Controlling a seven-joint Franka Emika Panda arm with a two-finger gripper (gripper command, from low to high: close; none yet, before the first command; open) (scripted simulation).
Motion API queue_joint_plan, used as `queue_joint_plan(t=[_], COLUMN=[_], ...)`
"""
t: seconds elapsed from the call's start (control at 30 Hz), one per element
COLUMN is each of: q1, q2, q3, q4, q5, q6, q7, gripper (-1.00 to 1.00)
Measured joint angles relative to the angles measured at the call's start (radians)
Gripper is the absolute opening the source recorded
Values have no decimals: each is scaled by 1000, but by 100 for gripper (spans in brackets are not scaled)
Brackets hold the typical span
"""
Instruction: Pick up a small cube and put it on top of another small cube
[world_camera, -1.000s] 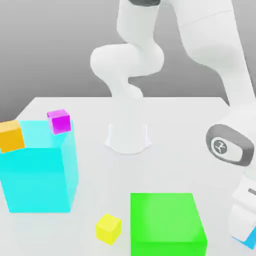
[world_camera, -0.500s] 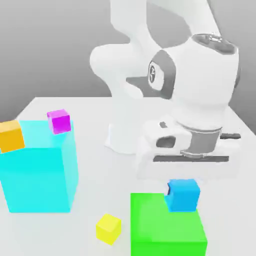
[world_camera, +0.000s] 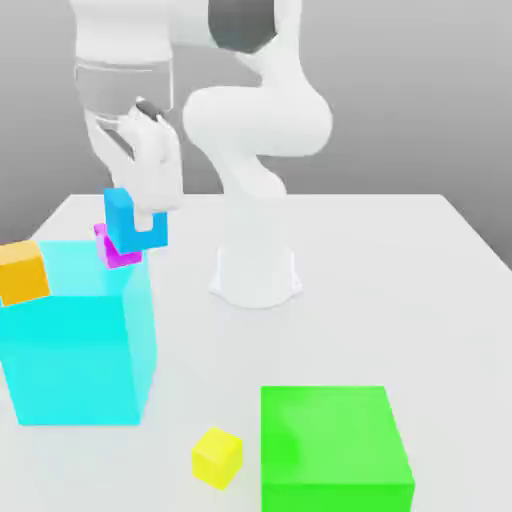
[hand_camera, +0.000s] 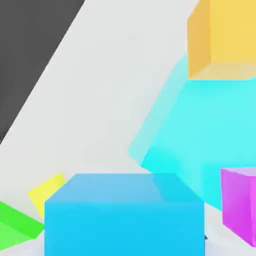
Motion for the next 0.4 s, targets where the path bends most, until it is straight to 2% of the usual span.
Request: queue_joint_plan(t=[0.13,0.27,0.3,0.4], q1=[-105,-128,-130,-130], q2=[-130,-105,-99,-99], q3=[-28,-39,-40,-40], q4=[-55,-163,-179,-179], q5=[17,13,13,13], q6=[-66,69,90,90], q7=[139,160,161,161], gripper=[-100,-100,100,100])
